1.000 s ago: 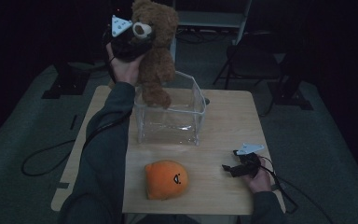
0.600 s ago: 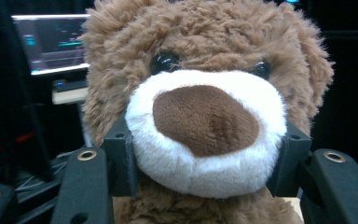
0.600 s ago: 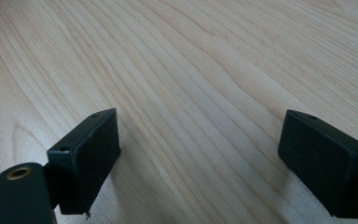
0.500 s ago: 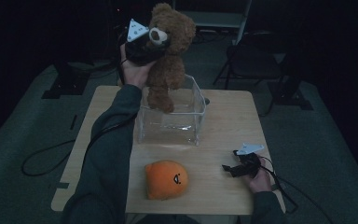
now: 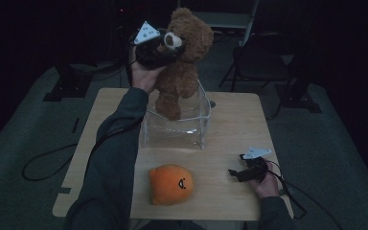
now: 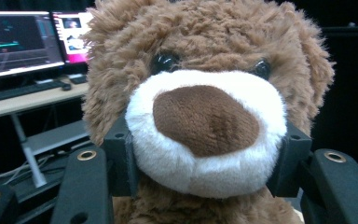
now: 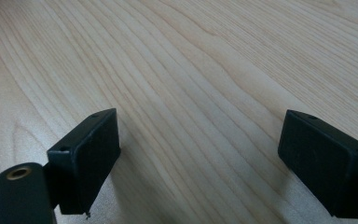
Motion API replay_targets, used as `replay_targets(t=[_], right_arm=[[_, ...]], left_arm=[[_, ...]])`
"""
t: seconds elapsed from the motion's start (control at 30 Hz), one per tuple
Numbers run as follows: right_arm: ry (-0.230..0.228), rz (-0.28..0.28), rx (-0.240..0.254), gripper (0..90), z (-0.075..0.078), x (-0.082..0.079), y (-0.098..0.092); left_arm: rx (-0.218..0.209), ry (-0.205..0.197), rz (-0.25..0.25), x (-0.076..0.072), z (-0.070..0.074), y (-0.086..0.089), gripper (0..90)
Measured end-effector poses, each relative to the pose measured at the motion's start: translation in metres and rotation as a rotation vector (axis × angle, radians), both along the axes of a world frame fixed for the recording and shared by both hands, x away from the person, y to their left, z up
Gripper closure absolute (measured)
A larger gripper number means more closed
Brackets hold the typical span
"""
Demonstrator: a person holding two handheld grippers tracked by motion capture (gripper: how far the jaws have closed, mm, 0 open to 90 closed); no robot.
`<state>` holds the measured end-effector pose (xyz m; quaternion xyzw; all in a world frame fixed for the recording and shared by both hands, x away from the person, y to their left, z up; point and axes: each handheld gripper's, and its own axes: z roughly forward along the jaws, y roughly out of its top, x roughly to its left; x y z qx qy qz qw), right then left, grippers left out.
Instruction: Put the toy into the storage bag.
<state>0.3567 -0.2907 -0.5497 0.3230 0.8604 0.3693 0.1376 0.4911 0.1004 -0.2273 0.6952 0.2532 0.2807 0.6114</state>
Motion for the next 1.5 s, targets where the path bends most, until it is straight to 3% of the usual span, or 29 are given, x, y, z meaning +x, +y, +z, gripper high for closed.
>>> replay_targets(t=[0.23,0.47,0.63,0.93,1.27,1.5], right_arm=[[0.000,0.000,0.000,11.9,0.000,0.000,0.000],[0.001,0.000,0.001,11.9,0.000,0.000,0.000],[0.000,0.002,0.000,11.9,0.000,0.000,0.000],[0.001,0.001,0.000,11.9,0.000,0.000,0.000],[0.001,0.001,0.000,11.9,0.000,0.000,0.000],[0.001,0.002,0.000,11.9,0.000,0.000,0.000]], left_arm=[[0.006,0.022,-0.049,0.004,-0.004,-0.004,40.9],[-0.001,0.035,-0.061,0.008,-0.010,-0.007,40.9],[0.021,0.044,-0.064,0.010,-0.015,-0.012,40.9],[-0.003,0.076,-0.107,0.015,-0.020,-0.014,40.8],[-0.023,0.116,-0.117,0.024,-0.030,-0.014,40.6],[-0.009,0.127,-0.123,0.026,-0.037,-0.016,40.5]])
